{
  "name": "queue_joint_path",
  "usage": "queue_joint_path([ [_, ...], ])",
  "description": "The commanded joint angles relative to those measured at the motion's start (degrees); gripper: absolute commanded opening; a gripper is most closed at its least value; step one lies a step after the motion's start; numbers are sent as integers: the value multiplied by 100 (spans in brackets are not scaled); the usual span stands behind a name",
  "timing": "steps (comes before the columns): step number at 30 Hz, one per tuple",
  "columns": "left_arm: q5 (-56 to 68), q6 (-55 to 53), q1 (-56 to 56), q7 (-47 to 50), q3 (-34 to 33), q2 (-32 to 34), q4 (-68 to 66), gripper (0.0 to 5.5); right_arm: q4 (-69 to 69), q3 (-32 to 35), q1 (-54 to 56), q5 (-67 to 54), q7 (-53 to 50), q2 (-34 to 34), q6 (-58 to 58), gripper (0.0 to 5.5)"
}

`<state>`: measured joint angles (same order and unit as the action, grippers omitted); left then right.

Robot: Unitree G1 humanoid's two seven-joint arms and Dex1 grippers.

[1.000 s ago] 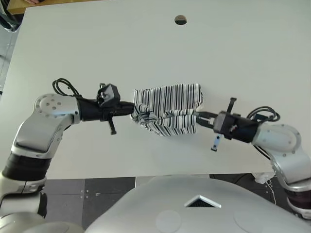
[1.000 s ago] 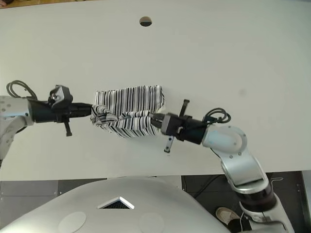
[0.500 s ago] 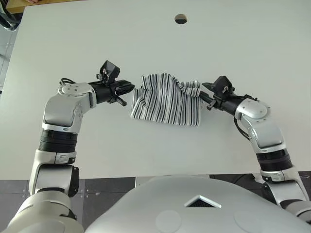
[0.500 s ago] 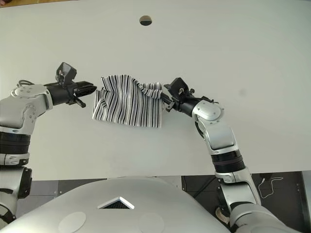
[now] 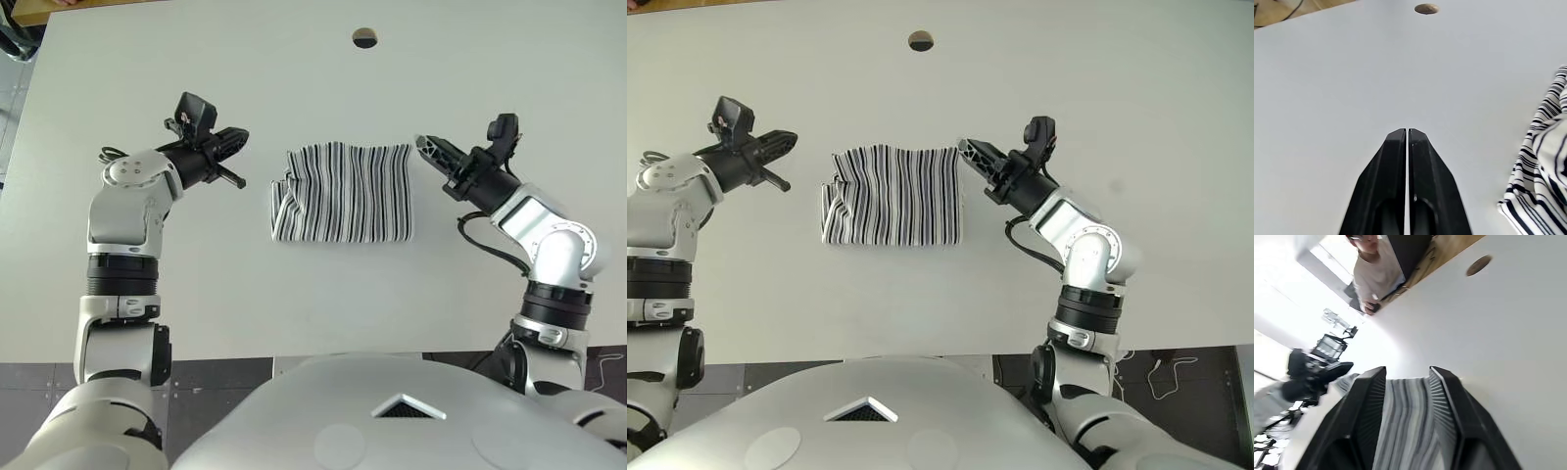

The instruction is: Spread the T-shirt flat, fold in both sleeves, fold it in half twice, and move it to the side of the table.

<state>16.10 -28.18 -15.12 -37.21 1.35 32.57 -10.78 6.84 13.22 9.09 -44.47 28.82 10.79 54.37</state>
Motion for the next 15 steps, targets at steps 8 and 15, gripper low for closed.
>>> queue_joint_path([
  [8,-58,232,148,-57,-54,-152,101,10,1252,-3989,-753,4120,396,1032,-3666,140],
  [15,-49,208,181,-66,-46,-226,219,10,-482,-4685,-257,4940,140,383,-3778,12],
])
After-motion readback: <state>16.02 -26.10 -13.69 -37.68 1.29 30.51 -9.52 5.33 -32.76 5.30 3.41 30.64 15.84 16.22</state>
